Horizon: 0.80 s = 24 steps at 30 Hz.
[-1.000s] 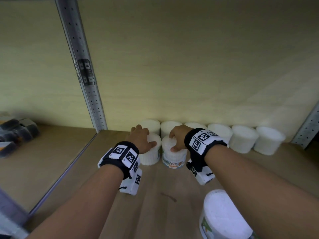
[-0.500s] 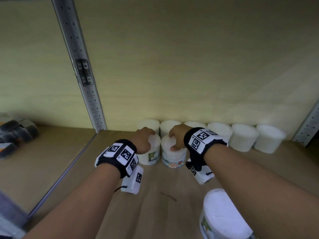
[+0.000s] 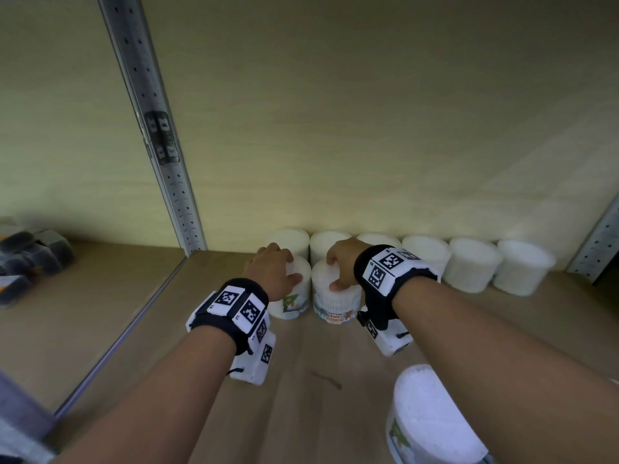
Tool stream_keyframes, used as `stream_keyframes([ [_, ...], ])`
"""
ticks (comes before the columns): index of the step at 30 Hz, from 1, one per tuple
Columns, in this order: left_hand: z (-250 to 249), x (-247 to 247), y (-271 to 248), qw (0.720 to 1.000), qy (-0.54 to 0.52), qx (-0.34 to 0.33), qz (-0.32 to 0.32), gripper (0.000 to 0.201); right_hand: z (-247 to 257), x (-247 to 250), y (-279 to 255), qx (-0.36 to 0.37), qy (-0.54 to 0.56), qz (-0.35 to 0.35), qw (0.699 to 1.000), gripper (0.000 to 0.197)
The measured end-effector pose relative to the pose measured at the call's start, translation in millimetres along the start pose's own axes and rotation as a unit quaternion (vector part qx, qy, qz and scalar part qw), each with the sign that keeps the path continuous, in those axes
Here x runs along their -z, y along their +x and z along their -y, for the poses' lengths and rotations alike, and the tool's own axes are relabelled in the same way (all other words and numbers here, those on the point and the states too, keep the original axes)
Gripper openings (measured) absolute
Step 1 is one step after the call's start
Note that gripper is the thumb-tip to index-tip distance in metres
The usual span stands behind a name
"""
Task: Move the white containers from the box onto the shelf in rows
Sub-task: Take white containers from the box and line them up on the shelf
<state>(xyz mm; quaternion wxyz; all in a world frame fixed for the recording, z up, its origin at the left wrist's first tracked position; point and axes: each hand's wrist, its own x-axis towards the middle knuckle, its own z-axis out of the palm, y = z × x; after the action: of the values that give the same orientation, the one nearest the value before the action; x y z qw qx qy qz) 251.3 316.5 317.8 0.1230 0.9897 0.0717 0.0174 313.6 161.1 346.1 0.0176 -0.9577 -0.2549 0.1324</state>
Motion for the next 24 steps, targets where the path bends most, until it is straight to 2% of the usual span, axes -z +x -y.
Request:
stream_keyframes([
  [4,1.2,8.8,1.0,0.997,-0.016,-0.039,0.062,0.047,0.4,3.7,-1.7,-0.009,-0.046,-0.010,0.999,0.061],
  [7,3.0,12.5,-2.4,0.994,-0.045,-0.057,0.078,0.049,0.1,4.1,1.0,-0.010,-0.037,-0.020,0.999,0.060],
  [9,3.5,11.5,-4.7,0.996,-0.054,-0.055,0.052,0.046,-1.2,-2.3,7.4,-0.024,-0.021,0.016,0.999,0.062],
  [12,2.5,6.5,-6.5,0.998,-0.050,-0.019,-0.038,0.039,-2.0,-4.8,10.1,-0.033,0.019,0.015,0.999,0.065],
  [14,1.8,3.0,-6.9,0.997,-0.040,0.008,-0.063,0.042,-3.7,-5.7,11.1,-0.038,0.029,0.007,0.999,0.063],
  [18,1.6,-2.8,-4.6,0.998,0.015,0.027,-0.047,0.049,-3.9,-3.8,14.6,-0.041,0.009,0.018,0.999,0.063],
  [21,1.5,-2.1,-1.8,0.999,0.016,0.026,-0.034,0.049,-6.5,-5.5,15.8,-0.038,-0.004,0.009,0.999,0.059],
  [24,2.9,1.7,0.4,1.000,0.004,0.010,-0.003,0.047,-9.5,-13.4,20.3,-0.041,0.027,0.011,0.999,0.065],
])
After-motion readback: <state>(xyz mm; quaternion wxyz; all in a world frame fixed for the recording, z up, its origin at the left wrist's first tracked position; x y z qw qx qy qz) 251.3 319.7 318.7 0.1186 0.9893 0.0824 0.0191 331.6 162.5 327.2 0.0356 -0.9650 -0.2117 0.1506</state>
